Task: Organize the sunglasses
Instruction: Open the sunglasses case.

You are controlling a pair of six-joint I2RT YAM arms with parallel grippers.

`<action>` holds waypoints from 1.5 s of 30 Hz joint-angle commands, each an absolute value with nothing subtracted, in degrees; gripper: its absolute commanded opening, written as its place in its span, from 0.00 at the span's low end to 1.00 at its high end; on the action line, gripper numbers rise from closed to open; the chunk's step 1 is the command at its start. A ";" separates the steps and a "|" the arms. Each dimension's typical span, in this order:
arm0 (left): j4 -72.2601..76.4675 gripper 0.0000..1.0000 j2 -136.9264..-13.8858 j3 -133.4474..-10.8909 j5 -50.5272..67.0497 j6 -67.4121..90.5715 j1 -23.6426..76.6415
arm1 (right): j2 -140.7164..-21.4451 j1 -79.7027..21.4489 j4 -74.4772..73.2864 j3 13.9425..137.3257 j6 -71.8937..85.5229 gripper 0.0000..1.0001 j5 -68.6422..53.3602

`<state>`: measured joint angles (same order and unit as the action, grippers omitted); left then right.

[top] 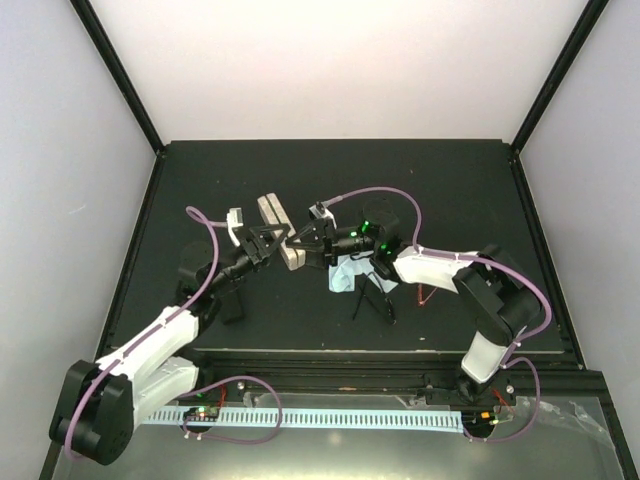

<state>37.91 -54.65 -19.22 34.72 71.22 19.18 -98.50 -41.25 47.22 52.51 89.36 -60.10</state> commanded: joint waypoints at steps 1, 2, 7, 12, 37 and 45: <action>37.87 0.73 -53.76 -20.43 36.31 70.20 19.25 | -96.07 -39.73 60.39 52.43 97.53 0.52 -61.26; 37.40 0.70 -53.64 -20.55 36.30 70.08 19.25 | -95.72 -39.24 61.65 52.06 98.46 0.52 -61.23; 35.92 0.59 -52.47 -21.21 36.22 68.68 19.16 | -93.89 -36.30 71.18 50.15 105.74 0.51 -60.61; 33.47 0.56 -51.39 -21.99 36.46 65.74 19.07 | -89.80 -33.41 68.47 48.35 105.31 0.51 -60.00; 11.79 0.95 -46.78 -22.66 25.19 56.27 18.99 | -81.69 -32.20 14.68 53.89 64.53 0.49 -50.81; -4.54 0.99 -40.36 -23.64 10.01 53.90 17.69 | -94.68 -36.03 -1.14 59.56 47.94 0.51 -36.14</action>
<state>6.55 -42.70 -21.08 19.35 56.97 18.39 -87.83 -33.56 9.41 57.04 60.16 -45.67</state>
